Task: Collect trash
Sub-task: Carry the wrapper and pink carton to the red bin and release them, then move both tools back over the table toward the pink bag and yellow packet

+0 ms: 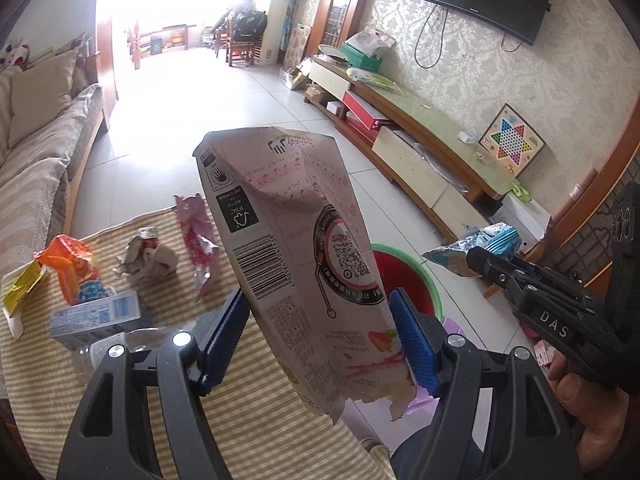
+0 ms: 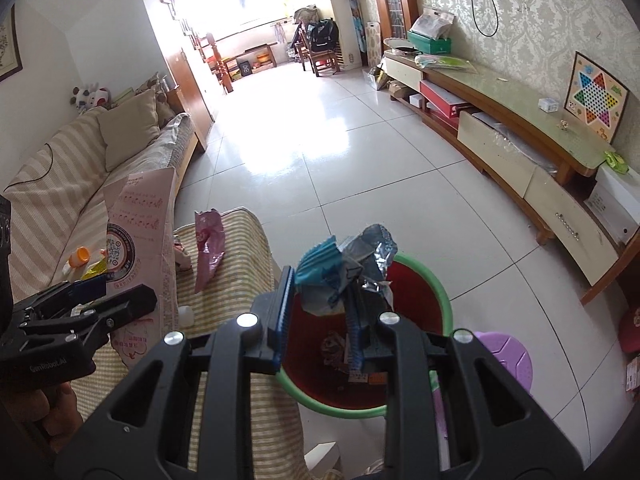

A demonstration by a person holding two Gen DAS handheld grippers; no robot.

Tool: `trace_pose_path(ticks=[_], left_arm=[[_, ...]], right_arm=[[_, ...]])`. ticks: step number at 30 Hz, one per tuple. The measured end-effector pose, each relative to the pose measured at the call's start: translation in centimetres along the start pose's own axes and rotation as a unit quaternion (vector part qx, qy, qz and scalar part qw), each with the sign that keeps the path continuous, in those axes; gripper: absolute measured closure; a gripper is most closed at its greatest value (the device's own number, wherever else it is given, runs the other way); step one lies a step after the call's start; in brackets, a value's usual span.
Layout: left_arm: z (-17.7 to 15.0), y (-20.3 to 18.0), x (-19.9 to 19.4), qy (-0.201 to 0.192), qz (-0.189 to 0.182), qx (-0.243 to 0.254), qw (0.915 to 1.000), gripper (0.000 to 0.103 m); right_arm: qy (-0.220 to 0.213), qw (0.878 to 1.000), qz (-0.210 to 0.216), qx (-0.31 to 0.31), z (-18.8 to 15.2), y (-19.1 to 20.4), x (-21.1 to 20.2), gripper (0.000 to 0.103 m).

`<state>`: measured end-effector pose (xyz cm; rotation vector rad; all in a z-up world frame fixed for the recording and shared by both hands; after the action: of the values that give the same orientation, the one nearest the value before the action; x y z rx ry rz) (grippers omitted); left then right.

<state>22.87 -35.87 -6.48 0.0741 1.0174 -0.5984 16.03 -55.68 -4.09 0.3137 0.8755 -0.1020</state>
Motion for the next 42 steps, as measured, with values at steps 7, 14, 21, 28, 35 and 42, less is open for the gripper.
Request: trace_pose_path(ticks=[7, 14, 21, 28, 35, 42], left_arm=[[1.3, -4.0, 2.7, 0.014, -0.026, 0.037, 0.9989, 0.034], [1.3, -5.9, 4.6, 0.030, -0.042, 0.057, 0.9970, 0.033], [1.8, -6.1, 5.5, 0.038, -0.081, 0.044, 0.9951, 0.030], [2.0, -5.6, 5.1, 0.019, -0.099, 0.030, 0.9945, 0.009], [2.2, -3.4, 4.1, -0.003, -0.098, -0.002, 0.9952, 0.009], [2.2, -1.7, 2.9, -0.018, -0.090, -0.016, 0.9957, 0.009]], right_arm=[[0.002, 1.000, -0.012, 0.023, 0.0, -3.5, 0.5, 0.079], [0.011, 0.999, -0.016, 0.032, 0.2, -4.9, 1.5, 0.079], [0.014, 0.999, -0.012, 0.033, 0.4, -4.9, 2.3, 0.079], [0.013, 0.999, -0.011, 0.034, 0.7, -5.3, 2.6, 0.079], [0.012, 0.999, -0.017, 0.028, 0.9, -4.7, 2.7, 0.048], [0.000, 1.000, -0.023, 0.009, 0.8, -2.8, 2.1, 0.005]])
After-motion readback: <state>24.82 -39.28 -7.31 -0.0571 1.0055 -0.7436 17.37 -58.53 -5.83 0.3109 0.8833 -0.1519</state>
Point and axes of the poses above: each gripper's, at about its wrist camera, not at the fingertips, and x roughly the way its jaws point, y to its left, z to its top, the point moved 3 cm from there along x, roughly the way its jaws point, and after that the axes turned 6 degrees about y, right-handed, at the moved point
